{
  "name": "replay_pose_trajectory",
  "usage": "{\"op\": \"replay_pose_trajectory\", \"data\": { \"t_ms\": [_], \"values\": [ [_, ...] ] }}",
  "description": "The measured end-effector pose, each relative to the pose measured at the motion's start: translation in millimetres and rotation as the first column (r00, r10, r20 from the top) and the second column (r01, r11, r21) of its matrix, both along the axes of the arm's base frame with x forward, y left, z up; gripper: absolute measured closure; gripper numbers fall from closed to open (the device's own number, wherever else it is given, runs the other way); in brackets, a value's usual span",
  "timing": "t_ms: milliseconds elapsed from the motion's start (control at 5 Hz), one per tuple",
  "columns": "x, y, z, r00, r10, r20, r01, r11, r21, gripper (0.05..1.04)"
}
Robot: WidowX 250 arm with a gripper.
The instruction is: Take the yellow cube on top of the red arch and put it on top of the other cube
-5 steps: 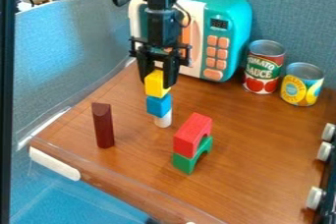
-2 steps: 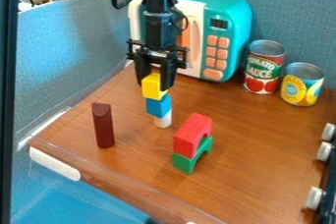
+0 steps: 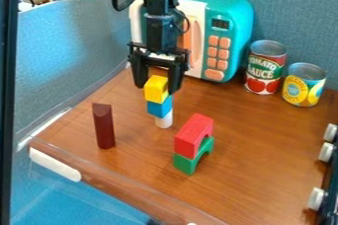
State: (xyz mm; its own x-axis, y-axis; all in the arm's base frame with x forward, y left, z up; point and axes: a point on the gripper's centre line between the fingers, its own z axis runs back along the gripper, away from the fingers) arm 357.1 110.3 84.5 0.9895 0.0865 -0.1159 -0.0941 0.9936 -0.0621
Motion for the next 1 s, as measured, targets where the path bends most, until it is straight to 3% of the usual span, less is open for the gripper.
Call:
{"op": "replay_pose_trajectory", "data": {
  "t_ms": [200,400,600,1000],
  "values": [
    [-3.3,-4.6,34.8,0.997,-0.026,0.075,0.022,0.998,0.055,0.083],
    [-8.8,-25.3,70.6,0.985,-0.109,0.136,0.090,0.986,0.139,0.083],
    [-22.0,-39.1,94.6,0.968,-0.188,0.166,0.154,0.969,0.195,0.083],
    [-42.1,-54.8,60.3,0.973,-0.165,0.160,0.165,0.986,0.018,0.083]
  ]
}}
